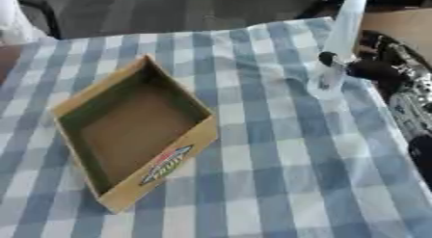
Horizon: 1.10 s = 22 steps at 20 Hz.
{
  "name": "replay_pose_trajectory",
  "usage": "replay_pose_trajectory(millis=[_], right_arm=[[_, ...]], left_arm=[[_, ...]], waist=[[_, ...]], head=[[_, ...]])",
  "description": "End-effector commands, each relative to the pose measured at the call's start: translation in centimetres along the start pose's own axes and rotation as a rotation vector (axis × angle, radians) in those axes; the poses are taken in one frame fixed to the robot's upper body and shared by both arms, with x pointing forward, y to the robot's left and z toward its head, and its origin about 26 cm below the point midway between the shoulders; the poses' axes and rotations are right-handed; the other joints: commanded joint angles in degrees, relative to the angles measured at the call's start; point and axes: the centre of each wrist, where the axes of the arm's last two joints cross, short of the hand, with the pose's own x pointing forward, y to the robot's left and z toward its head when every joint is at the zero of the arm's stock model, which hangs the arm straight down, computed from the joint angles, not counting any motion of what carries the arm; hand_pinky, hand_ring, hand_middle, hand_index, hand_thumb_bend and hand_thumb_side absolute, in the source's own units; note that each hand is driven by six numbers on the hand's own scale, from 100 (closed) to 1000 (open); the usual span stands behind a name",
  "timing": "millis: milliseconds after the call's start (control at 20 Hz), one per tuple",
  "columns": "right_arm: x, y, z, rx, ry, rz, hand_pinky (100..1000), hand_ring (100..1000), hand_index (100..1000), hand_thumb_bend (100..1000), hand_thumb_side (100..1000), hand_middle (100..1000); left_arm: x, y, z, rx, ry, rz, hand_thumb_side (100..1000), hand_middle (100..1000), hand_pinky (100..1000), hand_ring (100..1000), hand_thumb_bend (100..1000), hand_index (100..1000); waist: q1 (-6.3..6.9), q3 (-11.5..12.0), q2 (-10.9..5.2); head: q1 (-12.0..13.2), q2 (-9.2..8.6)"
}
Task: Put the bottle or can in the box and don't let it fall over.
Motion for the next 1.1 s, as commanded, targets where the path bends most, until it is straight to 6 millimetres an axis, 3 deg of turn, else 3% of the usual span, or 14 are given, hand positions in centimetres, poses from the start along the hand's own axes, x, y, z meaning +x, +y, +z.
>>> replay_pose_trajectory(millis=[50, 750, 850, 950, 1000, 1050, 1100], right_arm=[[1.4, -0.5, -0.6, -0.022, -0.034, -0.013, 1000, 1000, 963, 609, 100, 958], [2.5, -1.2, -3.3, -0.099, -0.066, -0.056, 1000, 998, 949, 610, 100, 919], [2.6, -1.1, -3.3, -0.104, -0.07, -0.066, 985, 968, 861, 562, 100, 795], [2.6, -0.9, -3.3, -0.108, -0.069, -0.08, 963, 931, 705, 392, 100, 629], [2.6, -0.9, -3.3, -0.106, -0.068, -0.088, 957, 921, 670, 337, 100, 601], [2.7, -0.8, -3.3, -0.104, -0.067, -0.093, 957, 921, 670, 337, 100, 601], [2.7, -0.7, -3.2, -0.103, -0.07, -0.1, 929, 821, 411, 100, 100, 419]], left_arm=[[0.8, 0.0, -0.5, -0.011, -0.031, 0.004, 255, 782, 919, 877, 561, 795], [1.5, -0.6, -0.7, -0.024, -0.05, 0.034, 261, 782, 920, 878, 553, 795], [1.4, -0.6, -0.7, -0.024, -0.047, 0.034, 263, 782, 920, 878, 549, 794], [1.4, -0.6, -0.7, -0.023, -0.046, 0.034, 263, 782, 920, 878, 546, 793], [1.4, -0.6, -0.7, -0.022, -0.046, 0.034, 262, 782, 920, 878, 545, 793], [1.4, -0.6, -0.7, -0.022, -0.047, 0.034, 262, 782, 920, 878, 545, 793], [1.4, -0.6, -0.7, -0.023, -0.047, 0.035, 261, 782, 921, 879, 540, 793]], waist=[[0.05, 0.82, 0.27], [0.3, 2.94, 3.26], [0.32, 3.01, 3.41], [0.32, 2.98, 3.5], [0.31, 2.95, 3.52], [0.31, 2.94, 3.53], [0.3, 2.91, 3.53]], head=[[-0.81, -1.45], [-2.37, -4.2], [-2.33, -4.26], [-2.38, -4.15], [-2.41, -4.07], [-2.43, -4.02], [-2.44, -4.01]])
